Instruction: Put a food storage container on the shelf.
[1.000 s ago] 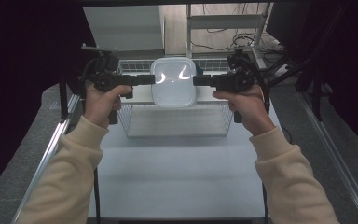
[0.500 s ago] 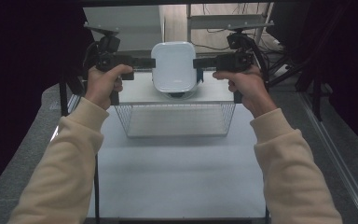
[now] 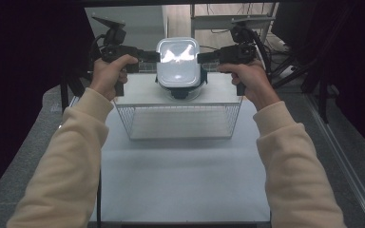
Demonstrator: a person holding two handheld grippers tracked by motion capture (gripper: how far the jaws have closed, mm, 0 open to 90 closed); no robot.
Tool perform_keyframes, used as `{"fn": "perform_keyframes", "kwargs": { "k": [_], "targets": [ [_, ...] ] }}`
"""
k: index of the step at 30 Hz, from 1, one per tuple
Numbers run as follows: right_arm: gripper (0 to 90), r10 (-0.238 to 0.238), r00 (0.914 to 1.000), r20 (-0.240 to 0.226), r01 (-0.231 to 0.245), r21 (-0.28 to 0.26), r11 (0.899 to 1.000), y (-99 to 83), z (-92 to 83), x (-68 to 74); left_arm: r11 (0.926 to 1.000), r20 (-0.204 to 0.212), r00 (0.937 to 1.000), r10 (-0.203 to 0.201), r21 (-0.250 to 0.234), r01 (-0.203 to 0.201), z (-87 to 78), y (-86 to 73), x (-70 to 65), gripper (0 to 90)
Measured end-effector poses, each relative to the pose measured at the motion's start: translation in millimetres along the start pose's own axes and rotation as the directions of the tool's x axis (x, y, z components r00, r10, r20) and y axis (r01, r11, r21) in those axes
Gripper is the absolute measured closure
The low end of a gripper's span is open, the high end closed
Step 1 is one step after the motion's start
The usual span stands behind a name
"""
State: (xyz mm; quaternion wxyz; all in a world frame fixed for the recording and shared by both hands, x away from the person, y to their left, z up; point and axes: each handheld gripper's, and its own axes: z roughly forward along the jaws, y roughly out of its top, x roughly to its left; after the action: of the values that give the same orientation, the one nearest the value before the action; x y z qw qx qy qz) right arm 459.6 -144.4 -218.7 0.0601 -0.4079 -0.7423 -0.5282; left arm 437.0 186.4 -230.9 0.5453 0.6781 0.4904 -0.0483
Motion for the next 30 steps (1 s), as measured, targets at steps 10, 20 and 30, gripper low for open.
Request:
{"fn": "perform_keyframes", "kwargs": {
  "k": [10,20,30],
  "targets": [
    [73.9,0.143,0.9893,-0.027,-0.143,0.009,0.99,12.6,11.3,-28.3,0.9914,0.039,0.9907,-0.13,-0.012,0.131,22.1,17.7,26.1,76.4],
    [68.6,0.315,0.9451,-0.085,-0.313,0.046,0.949,17.3,26.3,-59.0,0.9736,0.066,0.9715,-0.227,-0.003,0.228,36.4,22.5,48.1,73.9],
    [45.9,0.288,0.9562,-0.055,-0.289,-0.022,0.957,16.2,25.9,-56.0,0.9811,0.046,0.9819,-0.184,-0.052,0.186,33.3,17.9,42.9,48.1]
  ]
}}
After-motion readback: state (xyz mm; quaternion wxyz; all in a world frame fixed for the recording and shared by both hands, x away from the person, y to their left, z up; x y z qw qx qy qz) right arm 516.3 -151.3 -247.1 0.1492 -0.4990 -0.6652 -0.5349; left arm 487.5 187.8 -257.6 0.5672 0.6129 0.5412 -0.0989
